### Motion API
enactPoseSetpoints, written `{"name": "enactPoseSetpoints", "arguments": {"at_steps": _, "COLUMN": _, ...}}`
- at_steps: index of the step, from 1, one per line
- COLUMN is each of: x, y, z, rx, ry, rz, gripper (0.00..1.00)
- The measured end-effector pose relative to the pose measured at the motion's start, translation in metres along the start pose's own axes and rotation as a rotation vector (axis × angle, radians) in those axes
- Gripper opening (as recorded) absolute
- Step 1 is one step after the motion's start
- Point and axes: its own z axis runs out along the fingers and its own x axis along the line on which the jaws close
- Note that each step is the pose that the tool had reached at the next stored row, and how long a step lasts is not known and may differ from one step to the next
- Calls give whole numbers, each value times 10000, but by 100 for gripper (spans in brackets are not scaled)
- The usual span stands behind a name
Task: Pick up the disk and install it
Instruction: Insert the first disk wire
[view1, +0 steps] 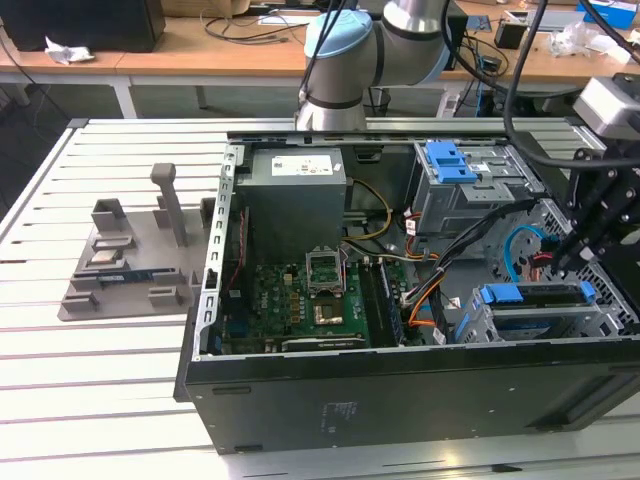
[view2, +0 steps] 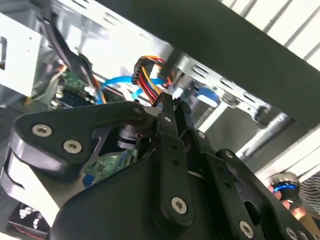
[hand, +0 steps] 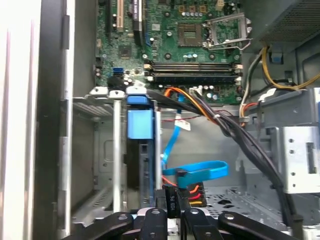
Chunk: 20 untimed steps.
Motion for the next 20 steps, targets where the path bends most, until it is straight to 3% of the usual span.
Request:
{"name": "enactPoseSetpoints", "arguments": {"at_steps": 2, "x": 54, "y": 18, "z": 9, "rx": -1, "ry": -52, "rz": -5, "gripper": 20}}
{"name": "enactPoseSetpoints", "arguments": {"at_steps": 5, "x": 84, "y": 21, "z": 20, "rx": -7, "ry": -348, "rz": -32, "gripper": 20}}
{"name": "enactPoseSetpoints", "arguments": {"at_steps": 7, "x": 111, "y": 20, "z": 33, "rx": -9, "ry": -427, "rz": -36, "gripper": 20}}
{"name": "enactPoseSetpoints", "arguments": {"at_steps": 10, "x": 165, "y": 15, "z": 64, "rx": -9, "ry": -435, "rz": -37, "gripper": 20}}
{"name": "enactPoseSetpoints", "arguments": {"at_steps": 20, "x": 169, "y": 28, "z": 83, "rx": -8, "ry": -433, "rz": -37, "gripper": 20}}
